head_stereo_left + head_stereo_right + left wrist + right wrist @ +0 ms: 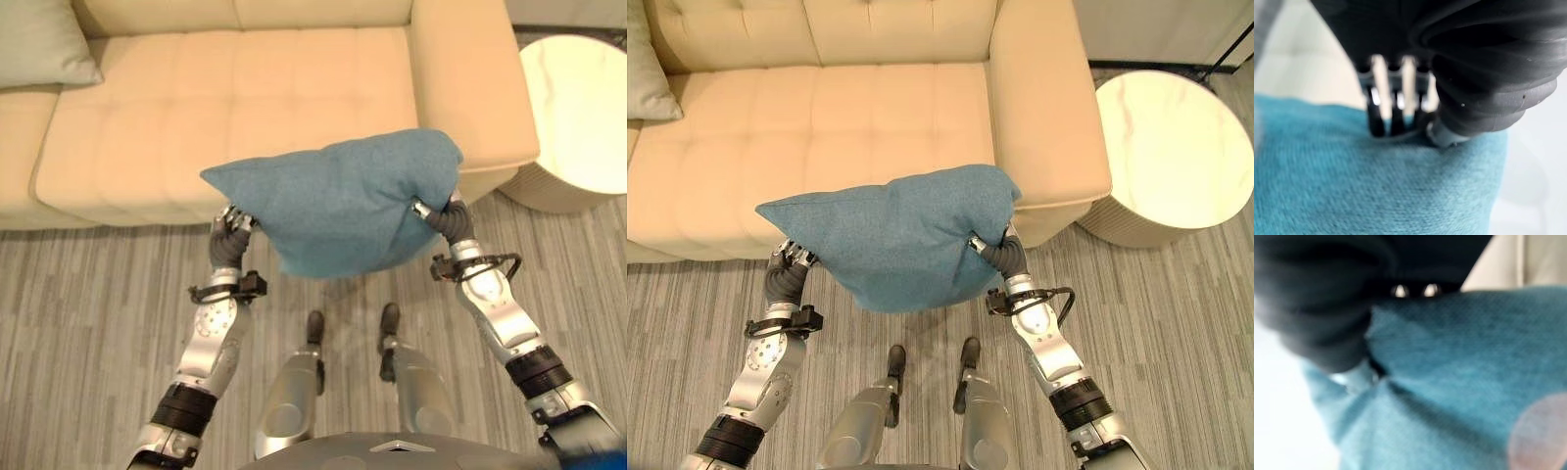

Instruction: Pick up all the scattered cushions and arrange them neatly on the sofa.

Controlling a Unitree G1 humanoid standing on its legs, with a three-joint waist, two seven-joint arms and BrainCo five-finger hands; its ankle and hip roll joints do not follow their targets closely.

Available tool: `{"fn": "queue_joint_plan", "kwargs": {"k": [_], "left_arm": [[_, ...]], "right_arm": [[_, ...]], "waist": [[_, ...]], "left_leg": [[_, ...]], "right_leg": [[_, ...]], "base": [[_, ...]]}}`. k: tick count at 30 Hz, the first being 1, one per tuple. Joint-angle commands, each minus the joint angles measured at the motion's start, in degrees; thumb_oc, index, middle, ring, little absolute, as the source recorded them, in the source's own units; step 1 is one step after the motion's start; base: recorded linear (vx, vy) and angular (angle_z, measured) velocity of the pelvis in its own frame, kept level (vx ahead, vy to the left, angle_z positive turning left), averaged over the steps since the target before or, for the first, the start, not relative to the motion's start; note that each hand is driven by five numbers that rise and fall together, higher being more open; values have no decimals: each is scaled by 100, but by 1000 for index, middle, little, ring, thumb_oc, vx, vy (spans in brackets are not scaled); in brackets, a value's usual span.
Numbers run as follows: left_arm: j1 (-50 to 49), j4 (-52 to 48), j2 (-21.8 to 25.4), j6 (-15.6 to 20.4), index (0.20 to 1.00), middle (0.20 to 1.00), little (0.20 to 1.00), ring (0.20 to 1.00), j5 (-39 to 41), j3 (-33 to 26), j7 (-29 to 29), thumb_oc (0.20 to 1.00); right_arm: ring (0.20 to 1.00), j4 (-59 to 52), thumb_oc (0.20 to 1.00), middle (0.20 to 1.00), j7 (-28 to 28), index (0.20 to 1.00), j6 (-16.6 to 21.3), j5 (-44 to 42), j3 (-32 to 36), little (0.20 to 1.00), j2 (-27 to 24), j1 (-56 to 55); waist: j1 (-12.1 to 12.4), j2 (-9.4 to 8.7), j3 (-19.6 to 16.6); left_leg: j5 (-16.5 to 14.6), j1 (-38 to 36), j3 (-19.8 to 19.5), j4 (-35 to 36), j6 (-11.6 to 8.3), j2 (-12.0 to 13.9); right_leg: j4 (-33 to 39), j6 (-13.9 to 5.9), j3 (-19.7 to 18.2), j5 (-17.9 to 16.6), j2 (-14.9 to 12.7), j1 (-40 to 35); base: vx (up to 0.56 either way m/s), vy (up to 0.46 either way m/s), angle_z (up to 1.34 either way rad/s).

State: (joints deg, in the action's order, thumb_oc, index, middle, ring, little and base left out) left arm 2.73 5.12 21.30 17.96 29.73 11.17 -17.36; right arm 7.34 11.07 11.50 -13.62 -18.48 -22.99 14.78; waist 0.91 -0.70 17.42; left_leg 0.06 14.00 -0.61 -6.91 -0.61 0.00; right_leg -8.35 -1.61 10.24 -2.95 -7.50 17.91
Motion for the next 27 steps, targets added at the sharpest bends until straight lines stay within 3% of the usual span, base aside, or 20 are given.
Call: {"fn": "queue_joint_plan", "kwargs": {"k": [1, 5, 8, 10, 11, 13, 18, 20, 22, 27], "left_arm": [[343, -747, 67, 295, 200, 200, 200, 200, -387, 219, 393, 200], [84, -867, 83, 261, 200, 200, 200, 200, -383, 92, 426, 200], [79, -858, 121, 244, 200, 200, 200, 200, -409, 74, 413, 200], [121, -873, 140, 215, 200, 200, 200, 200, -476, 115, 426, 200], [120, -873, 139, 215, 200, 200, 200, 200, -477, 115, 425, 200], [114, -851, 96, 213, 200, 200, 200, 200, -441, 128, 453, 200], [152, -801, -2, 163, 200, 200, 200, 200, -278, 193, 522, 200], [45, -729, -149, 136, 200, 200, 200, 200, -121, 265, 686, 200], [22, -719, -234, 93, 200, 200, 200, 200, -27, 303, 755, 200], [130, -659, -281, 38, 200, 200, 200, 200, 190, 448, 947, 200]], "right_arm": [[200, -793, 200, 200, -343, 200, 535, 113, -124, 200, 329, 256], [200, -703, 200, 200, -348, 200, 465, 265, 6, 200, 326, 68], [200, -548, 200, 200, -318, 200, 415, 388, -29, 200, 358, 158], [200, -473, 200, 200, -324, 200, 408, 339, 59, 200, 364, 83], [200, -472, 200, 200, -324, 200, 409, 338, 58, 200, 363, 83], [200, -402, 200, 200, -333, 200, 400, 307, 46, 200, 335, 112], [200, -315, 200, 200, -365, 200, 428, 203, -16, 200, 311, 179], [200, -298, 200, 200, -370, 200, 399, 131, 63, 200, 243, 33], [200, -336, 200, 200, -361, 200, 384, 96, 146, 200, 184, -65], [200, -455, 200, 200, -294, 200, 390, 30, 392, 200, 53, -284]], "waist": [[-17, -98, -520], [46, -113, -685], [114, -98, -701], [23, -68, -755], [24, -67, -753], [-10, -91, -803], [-91, -205, -838], [-94, -294, -927], [-104, -287, -973], [-289, -371, -885]], "left_leg": [[-12, -51, -250, -88, -258, -99], [-181, -417, -238, -60, -103, -266], [-191, -628, -244, 43, 24, -350], [-128, -879, -377, 256, 113, -345], [-129, -889, -377, 264, 111, -342], [-100, -971, -463, 391, 117, -374], [-140, -1074, -685, 382, 116, -534], [-223, -1096, -953, 263, -27, -600], [-275, -1088, -1000, 146, -132, -573], [-290, -730, -109, -791, -341, -212]], "right_leg": [[10, -682, -127, 259, -351, -680], [-97, -782, -234, 186, -439, -873], [-571, -895, -324, -95, -524, -746], [-1080, -790, -658, 89, -111, -544], [-1086, -788, -658, 96, -109, -547], [-811, -675, -747, 224, 154, -483], [-252, -597, -1005, 124, 585, -279], [-13, -471, -1217, 241, 681, -681], [112, -409, -968, 284, 596, -883], [217, -246, -447, 474, 454, -1357]], "base": [[163, 236, -6], [73, 175, -3], [1, 145, -15], [58, 146, -6], [55, 59, 11], [51, 2, 20], [102, -38, 27], [280, -220, 95], [191, -193, 109], [91, -113, 78]]}}
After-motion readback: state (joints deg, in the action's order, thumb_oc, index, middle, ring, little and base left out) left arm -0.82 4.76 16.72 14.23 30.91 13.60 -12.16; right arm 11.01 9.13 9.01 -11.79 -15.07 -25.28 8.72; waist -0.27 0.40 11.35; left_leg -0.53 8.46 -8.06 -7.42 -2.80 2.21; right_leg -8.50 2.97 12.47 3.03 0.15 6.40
